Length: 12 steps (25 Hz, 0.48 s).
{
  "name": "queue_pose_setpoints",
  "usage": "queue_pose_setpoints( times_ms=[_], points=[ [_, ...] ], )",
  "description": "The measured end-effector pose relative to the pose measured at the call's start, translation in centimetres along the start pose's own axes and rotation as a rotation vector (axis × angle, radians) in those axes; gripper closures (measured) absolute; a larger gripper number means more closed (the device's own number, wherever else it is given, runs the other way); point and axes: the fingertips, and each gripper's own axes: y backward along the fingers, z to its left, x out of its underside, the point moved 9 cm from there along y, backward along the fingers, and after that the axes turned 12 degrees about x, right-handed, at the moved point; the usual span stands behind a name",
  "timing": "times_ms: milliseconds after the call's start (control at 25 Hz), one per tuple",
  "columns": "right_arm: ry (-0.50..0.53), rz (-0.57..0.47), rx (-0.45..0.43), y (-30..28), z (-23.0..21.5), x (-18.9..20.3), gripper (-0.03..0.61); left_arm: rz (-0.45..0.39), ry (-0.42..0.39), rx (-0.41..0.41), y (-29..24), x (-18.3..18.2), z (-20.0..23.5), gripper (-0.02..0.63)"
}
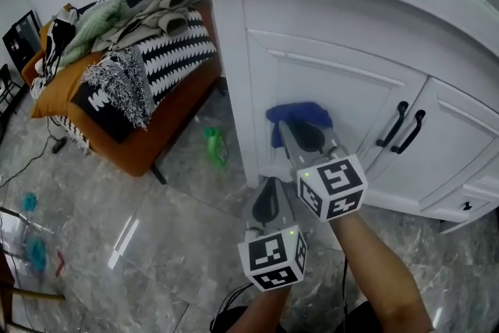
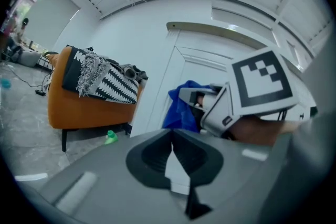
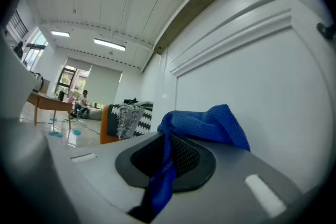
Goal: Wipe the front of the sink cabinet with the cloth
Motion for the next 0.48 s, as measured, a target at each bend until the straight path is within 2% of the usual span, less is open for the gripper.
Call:
queue_pose_setpoints(
  times_ms=[80,240,360,480],
  points=[
    [0.009,0.022,-0.040,-1.2,1.2,0.1,0.551,-0.006,-0.003,-0.012,0.4,-0.2,0.5,0.601],
    [0.018,0.089,-0.062,-1.8,2.1,2.1,0.551,-0.014,0.008,-0.039,0.8,-0.4,1.1,0.601],
    [0.035,0.158,-0.040,-1.0,1.8,4.8,0.551,-0.009,0.006,-0.032,0.7,-0.3,0.7,0.601],
    [0.004,0.169,0.026,0.6,0.3,6.3,0.551,-0.010,-0.001,-0.012,0.3,-0.3,-0.1,0.601]
  ],
)
